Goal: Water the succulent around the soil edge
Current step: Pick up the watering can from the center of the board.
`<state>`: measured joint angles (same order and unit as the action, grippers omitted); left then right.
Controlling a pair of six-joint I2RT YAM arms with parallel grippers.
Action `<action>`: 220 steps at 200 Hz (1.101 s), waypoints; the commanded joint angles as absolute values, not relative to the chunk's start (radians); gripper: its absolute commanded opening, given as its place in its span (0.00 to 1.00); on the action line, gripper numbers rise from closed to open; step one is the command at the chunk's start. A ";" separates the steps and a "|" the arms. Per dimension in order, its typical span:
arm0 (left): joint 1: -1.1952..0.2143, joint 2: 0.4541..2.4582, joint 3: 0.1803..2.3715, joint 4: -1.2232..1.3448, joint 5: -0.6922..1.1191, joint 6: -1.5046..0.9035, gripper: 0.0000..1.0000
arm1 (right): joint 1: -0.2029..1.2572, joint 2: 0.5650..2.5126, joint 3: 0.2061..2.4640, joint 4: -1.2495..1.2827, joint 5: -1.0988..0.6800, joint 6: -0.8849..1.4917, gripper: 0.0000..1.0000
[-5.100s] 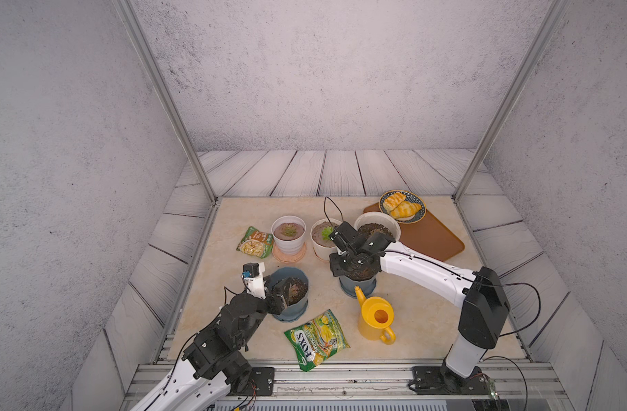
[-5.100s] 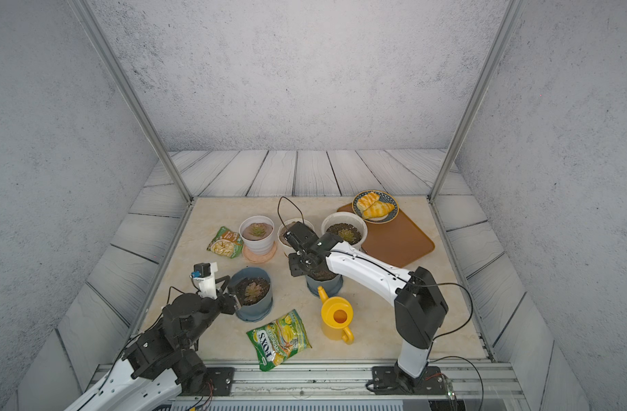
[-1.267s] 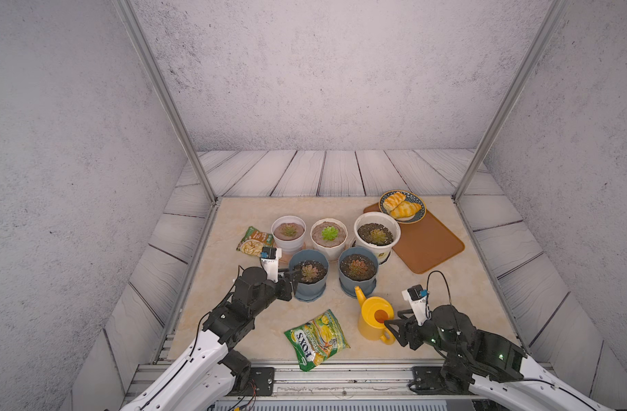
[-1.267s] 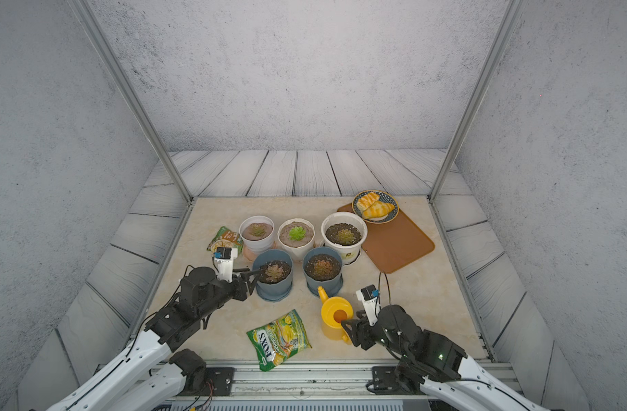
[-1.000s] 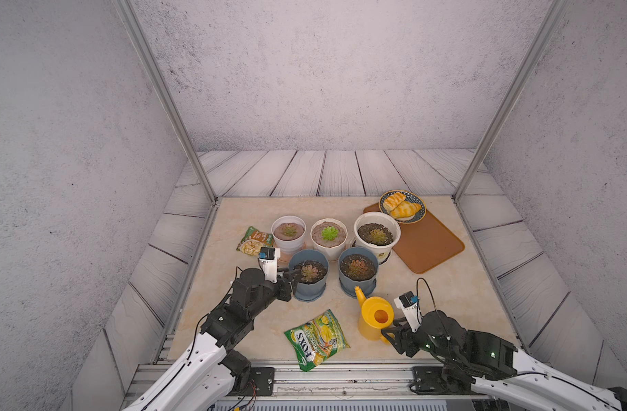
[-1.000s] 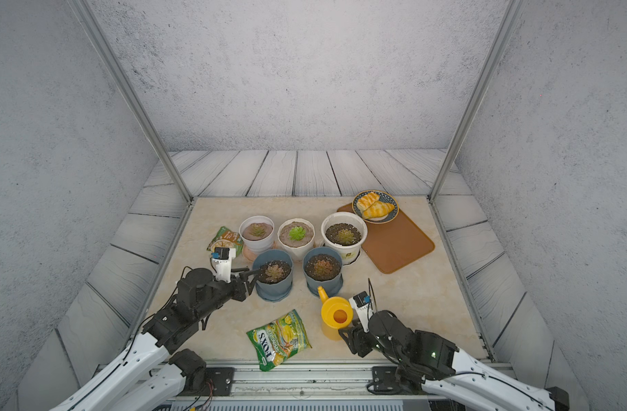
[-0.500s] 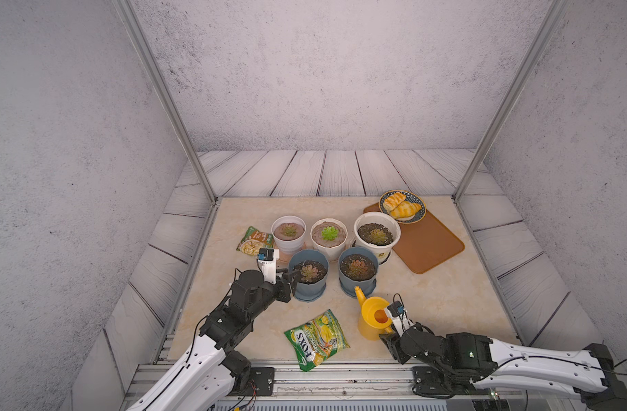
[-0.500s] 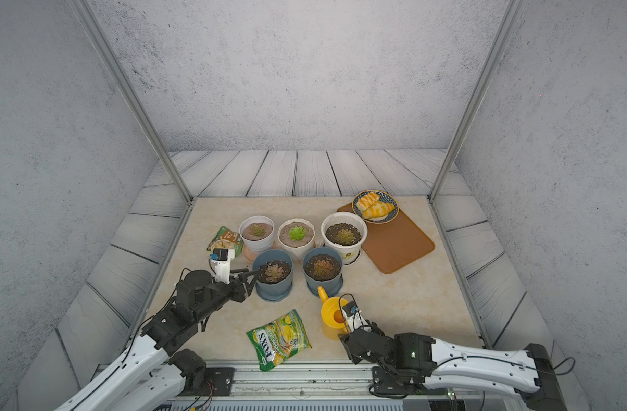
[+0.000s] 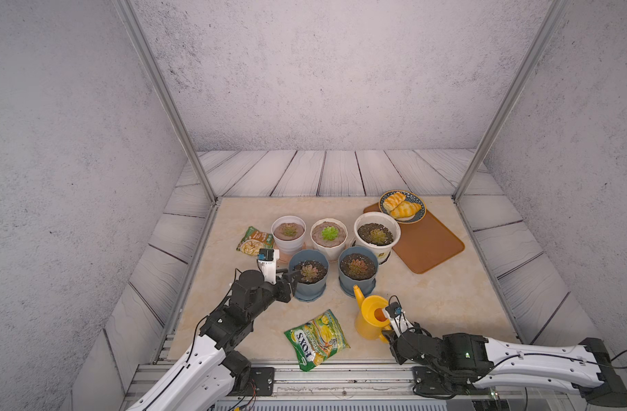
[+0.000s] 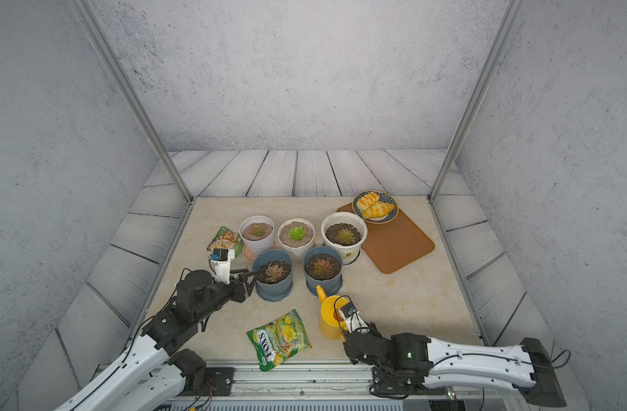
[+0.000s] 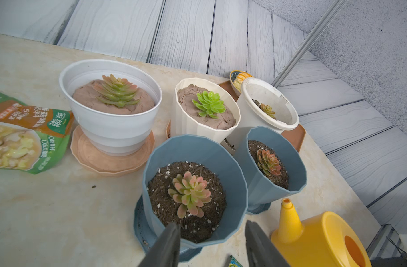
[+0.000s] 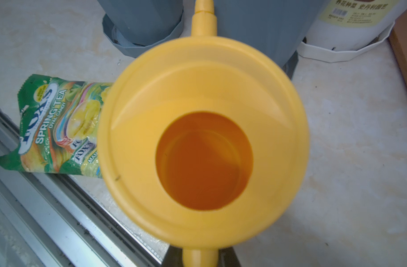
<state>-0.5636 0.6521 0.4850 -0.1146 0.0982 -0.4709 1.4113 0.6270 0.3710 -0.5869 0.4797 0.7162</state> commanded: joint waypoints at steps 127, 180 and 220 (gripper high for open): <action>-0.578 0.737 0.702 -0.166 0.276 -0.613 0.57 | 1.414 0.771 0.784 -0.604 0.423 0.222 0.00; -0.621 0.827 0.773 -0.131 0.333 -0.641 0.62 | 1.413 0.894 0.994 -0.657 0.474 0.079 0.00; -0.661 0.879 0.791 -0.143 0.282 -0.629 0.66 | 1.403 0.913 1.089 -0.661 0.455 0.029 0.00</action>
<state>-0.6422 0.8593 0.7784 -0.1284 0.2916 -0.6361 1.4094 0.9192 1.0168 -0.7181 0.4294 0.0879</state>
